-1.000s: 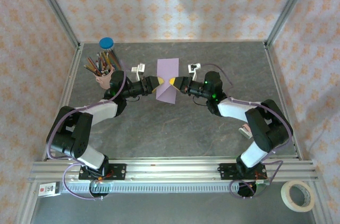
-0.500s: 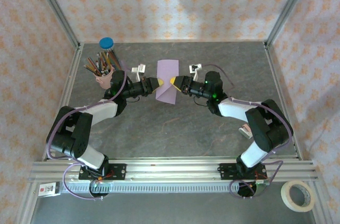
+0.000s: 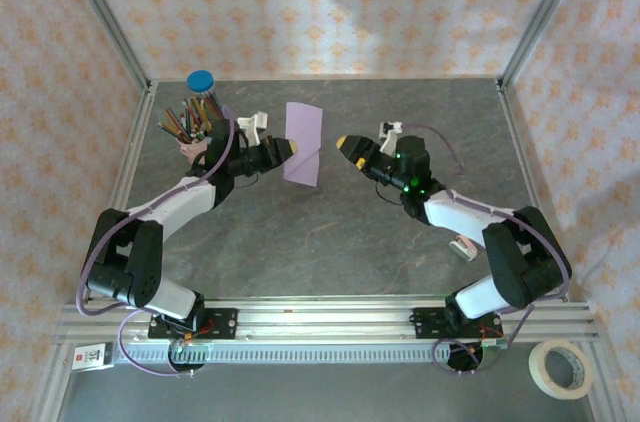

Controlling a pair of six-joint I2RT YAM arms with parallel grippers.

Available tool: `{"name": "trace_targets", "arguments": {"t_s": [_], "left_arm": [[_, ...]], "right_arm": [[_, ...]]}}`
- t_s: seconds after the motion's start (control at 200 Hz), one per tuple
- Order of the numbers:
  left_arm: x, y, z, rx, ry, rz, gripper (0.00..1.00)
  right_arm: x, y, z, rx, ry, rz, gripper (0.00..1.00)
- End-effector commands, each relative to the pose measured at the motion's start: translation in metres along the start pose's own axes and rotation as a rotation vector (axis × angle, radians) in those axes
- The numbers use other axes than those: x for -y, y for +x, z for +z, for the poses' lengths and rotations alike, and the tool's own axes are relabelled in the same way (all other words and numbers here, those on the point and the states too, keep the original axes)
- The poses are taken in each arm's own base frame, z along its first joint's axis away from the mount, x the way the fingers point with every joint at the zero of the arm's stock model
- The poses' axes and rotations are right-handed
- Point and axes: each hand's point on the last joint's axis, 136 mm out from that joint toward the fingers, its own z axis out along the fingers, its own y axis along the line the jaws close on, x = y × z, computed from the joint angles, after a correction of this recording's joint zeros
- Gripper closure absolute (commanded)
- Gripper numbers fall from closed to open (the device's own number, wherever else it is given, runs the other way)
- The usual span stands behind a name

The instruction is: Fold a paper plane with a square sheet of paper (pick it up from the middle)

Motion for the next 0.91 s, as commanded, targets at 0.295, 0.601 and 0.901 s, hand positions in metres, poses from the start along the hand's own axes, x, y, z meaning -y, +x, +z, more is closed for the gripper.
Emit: {"name": "trace_targets", "arguments": {"t_s": [0.295,0.601,0.901], "left_arm": [[-0.059,-0.024,-0.033,0.009,-0.787,0.372,0.9],[-0.076,-0.024,-0.037,-0.029,-1.185,0.581,0.9],[-0.091,-0.011,-0.019,-0.105,-1.356,0.718,0.9]], "right_arm": [[0.041,-0.018,-0.023,0.148,0.224,-0.047,0.17],[0.066,-0.023,-0.03,0.192,0.336,-0.012,0.13],[0.084,-0.028,-0.037,0.223,0.391,0.039,0.14]]}}
